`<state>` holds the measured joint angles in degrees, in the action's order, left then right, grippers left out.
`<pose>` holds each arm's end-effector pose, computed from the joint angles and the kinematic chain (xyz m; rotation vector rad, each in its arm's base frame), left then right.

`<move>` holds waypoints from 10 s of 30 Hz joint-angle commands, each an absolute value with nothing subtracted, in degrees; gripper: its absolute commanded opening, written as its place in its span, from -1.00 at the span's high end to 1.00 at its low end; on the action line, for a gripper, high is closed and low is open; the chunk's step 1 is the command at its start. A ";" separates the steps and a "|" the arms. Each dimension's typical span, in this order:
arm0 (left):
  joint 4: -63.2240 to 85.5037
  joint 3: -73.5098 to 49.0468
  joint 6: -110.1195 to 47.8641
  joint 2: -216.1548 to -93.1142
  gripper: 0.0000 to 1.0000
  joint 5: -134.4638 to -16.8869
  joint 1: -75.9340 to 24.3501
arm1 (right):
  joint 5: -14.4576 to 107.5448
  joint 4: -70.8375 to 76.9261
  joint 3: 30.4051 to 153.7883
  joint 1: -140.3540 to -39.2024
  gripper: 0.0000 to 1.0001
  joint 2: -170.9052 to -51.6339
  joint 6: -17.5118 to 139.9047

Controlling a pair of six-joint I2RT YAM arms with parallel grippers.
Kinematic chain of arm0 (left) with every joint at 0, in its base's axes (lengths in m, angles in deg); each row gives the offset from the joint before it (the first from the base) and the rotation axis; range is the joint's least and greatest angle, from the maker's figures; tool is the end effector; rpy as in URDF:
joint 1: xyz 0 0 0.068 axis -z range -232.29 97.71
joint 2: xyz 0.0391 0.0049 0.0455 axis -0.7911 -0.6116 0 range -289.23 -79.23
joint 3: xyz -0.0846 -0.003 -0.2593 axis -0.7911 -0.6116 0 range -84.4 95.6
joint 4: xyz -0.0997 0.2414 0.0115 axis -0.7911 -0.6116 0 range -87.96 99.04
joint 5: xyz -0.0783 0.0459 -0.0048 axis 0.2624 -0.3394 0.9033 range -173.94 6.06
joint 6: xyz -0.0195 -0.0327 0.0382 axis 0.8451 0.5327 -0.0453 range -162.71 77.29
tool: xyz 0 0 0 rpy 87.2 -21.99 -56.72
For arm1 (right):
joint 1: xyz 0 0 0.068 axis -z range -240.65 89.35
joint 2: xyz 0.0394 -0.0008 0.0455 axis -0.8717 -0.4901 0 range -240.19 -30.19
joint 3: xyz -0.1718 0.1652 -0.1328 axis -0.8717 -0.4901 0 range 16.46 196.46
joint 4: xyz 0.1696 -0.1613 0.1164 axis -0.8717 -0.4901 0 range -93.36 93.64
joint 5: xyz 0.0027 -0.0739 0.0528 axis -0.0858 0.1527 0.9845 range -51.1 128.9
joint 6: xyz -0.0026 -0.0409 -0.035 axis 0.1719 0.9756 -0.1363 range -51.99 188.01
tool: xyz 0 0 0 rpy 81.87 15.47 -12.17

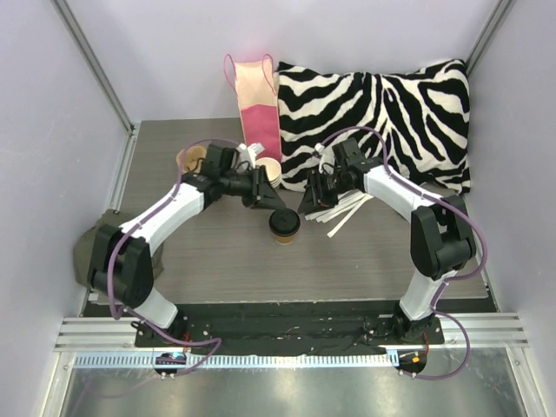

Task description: Pack the takeout coffee

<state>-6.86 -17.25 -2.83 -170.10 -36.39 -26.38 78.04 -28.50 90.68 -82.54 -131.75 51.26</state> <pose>0.3016 -0.1757 0.2712 0.2026 2.4502 -1.5056 0.3345 0.1587 0.2255 -0.3750 2.6314 1.1262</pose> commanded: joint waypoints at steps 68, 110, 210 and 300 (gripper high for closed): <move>-19.79 -20.15 -15.37 -179.07 0.61 -47.28 -29.35 | 75.47 -23.52 85.46 -84.38 0.56 -135.04 49.46; -13.99 -25.07 -11.51 -167.48 0.58 -34.90 -29.96 | 82.06 -35.64 110.76 -85.88 -0.15 -142.43 65.11; -20.23 -17.96 -17.57 -158.33 -0.02 -38.06 -60.72 | 61.96 -14.12 84.58 -100.02 -0.49 -128.10 54.13; -26.21 14.74 -34.01 -198.14 0.42 -77.17 -56.95 | 72.48 -17.72 97.67 -99.24 -0.50 -133.28 47.71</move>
